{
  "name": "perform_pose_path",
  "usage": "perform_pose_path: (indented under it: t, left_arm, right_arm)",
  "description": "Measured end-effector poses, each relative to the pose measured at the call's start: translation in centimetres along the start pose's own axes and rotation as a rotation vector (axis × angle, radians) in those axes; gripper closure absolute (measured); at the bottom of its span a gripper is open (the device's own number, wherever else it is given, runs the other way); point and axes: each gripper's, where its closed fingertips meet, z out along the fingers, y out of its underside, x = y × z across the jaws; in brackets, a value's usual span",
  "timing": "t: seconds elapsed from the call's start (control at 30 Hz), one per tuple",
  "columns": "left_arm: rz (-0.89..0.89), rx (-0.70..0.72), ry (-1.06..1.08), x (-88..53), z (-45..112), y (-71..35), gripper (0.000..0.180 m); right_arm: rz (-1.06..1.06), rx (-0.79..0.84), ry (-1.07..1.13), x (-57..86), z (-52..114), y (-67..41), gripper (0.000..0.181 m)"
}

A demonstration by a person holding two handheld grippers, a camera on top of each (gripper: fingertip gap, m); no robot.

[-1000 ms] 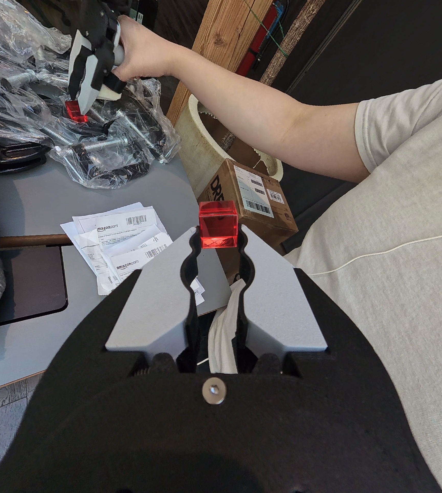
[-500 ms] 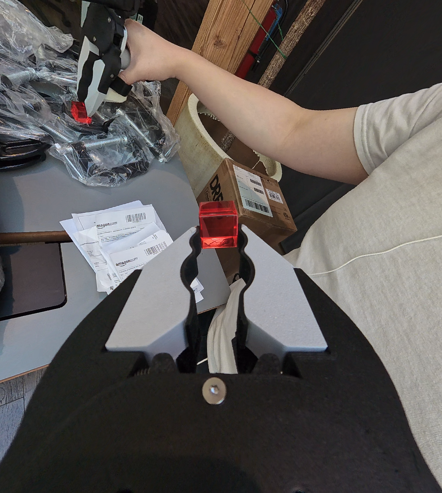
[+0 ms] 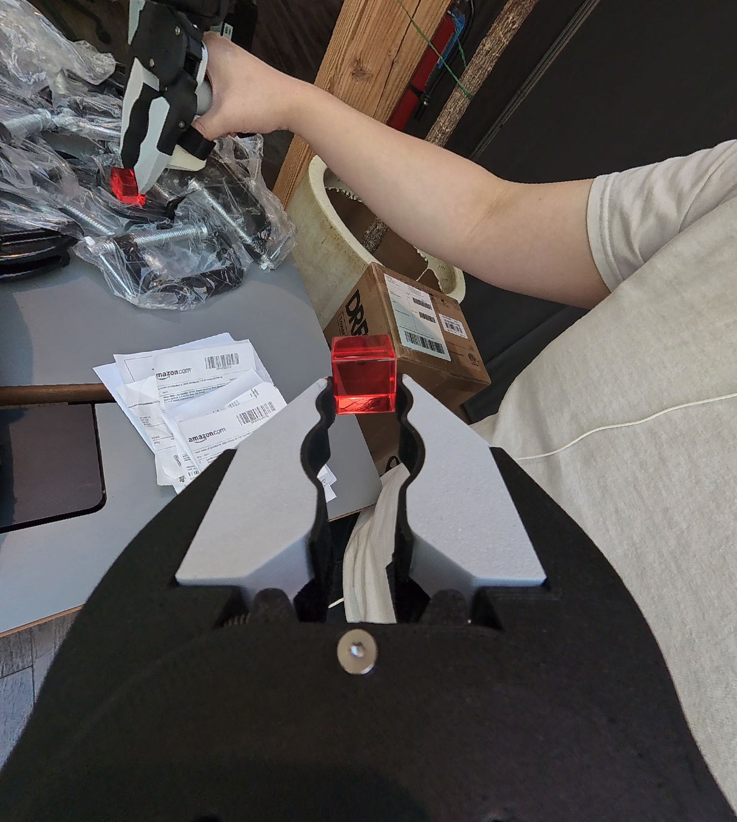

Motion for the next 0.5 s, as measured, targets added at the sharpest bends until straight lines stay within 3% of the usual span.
perform_pose_path:
  t: [0.03,0.37,0.5]
  left_arm:
    - [0.0,0.0,-0.001,0.0,0.0,0.0,0.155]
    - [-0.001,-0.001,-0.006,-0.1,-0.2,0.0,0.155]
    - [-0.008,0.008,-0.019,-0.7,0.0,-0.4,0.155]
  right_arm:
    - [0.002,-0.001,-0.002,0.0,0.0,0.0,0.158]
    - [-0.002,0.018,0.026,-0.1,-0.4,-0.1,0.14]
    - [-0.033,0.198,0.127,-0.8,-4.9,-2.4,0.138]
